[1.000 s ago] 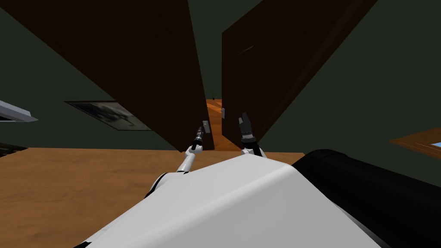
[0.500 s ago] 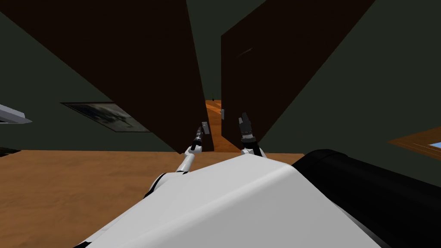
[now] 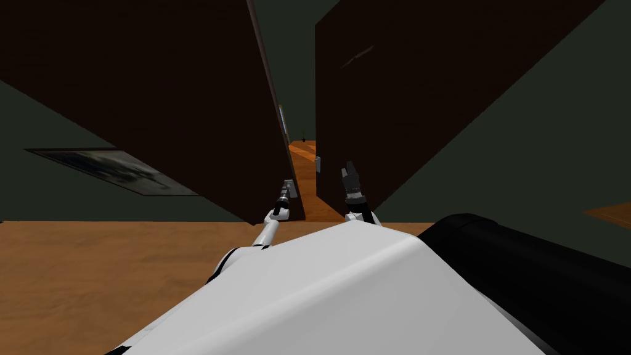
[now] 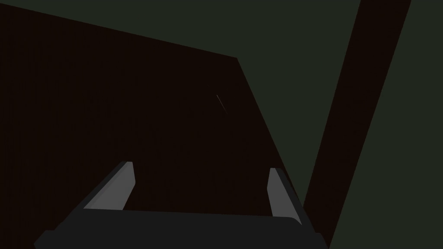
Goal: Push the door open
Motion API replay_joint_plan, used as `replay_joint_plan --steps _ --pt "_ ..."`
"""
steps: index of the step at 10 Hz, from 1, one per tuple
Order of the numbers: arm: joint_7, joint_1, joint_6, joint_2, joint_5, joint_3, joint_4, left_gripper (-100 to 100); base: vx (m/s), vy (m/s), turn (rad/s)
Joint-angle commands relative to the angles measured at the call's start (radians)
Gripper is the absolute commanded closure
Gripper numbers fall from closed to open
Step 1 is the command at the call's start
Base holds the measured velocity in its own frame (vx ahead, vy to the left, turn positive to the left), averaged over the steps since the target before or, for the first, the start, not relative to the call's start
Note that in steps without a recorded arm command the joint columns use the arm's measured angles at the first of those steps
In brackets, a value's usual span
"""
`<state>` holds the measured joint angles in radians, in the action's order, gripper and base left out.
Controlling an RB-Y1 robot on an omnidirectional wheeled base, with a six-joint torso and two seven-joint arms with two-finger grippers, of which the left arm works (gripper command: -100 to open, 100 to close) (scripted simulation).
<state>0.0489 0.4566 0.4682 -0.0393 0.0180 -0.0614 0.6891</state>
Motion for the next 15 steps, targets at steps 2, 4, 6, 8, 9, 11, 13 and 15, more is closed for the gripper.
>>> replay_joint_plan --steps 2,4,6,8,9,11,13,15 --pt "0.0 0.0 -0.001 -0.001 0.0 0.0 0.0 100 -0.022 0.007 -0.001" --pt "0.0 0.0 -0.001 -0.001 0.0 0.0 0.0 100 -0.026 0.007 0.0" --pt "0.0 0.0 -0.001 -0.001 0.0 0.0 0.0 100 -0.006 0.001 0.002" --pt "-0.045 0.007 0.013 -0.008 0.021 0.051 -0.013 100 0.063 -0.004 -0.126" --pt "-0.057 0.01 0.017 -0.01 0.027 0.066 -0.016 100 0.112 -0.003 -0.095" --pt "-0.07 0.013 0.022 -0.011 0.033 0.081 -0.019 100 0.098 0.01 -0.062" --pt "-0.1 0.021 0.032 -0.014 0.048 0.117 -0.026 100 0.062 -0.002 -0.071" --pt "-0.134 0.029 0.044 -0.016 0.064 0.157 -0.034 100 0.059 0.012 -0.068"
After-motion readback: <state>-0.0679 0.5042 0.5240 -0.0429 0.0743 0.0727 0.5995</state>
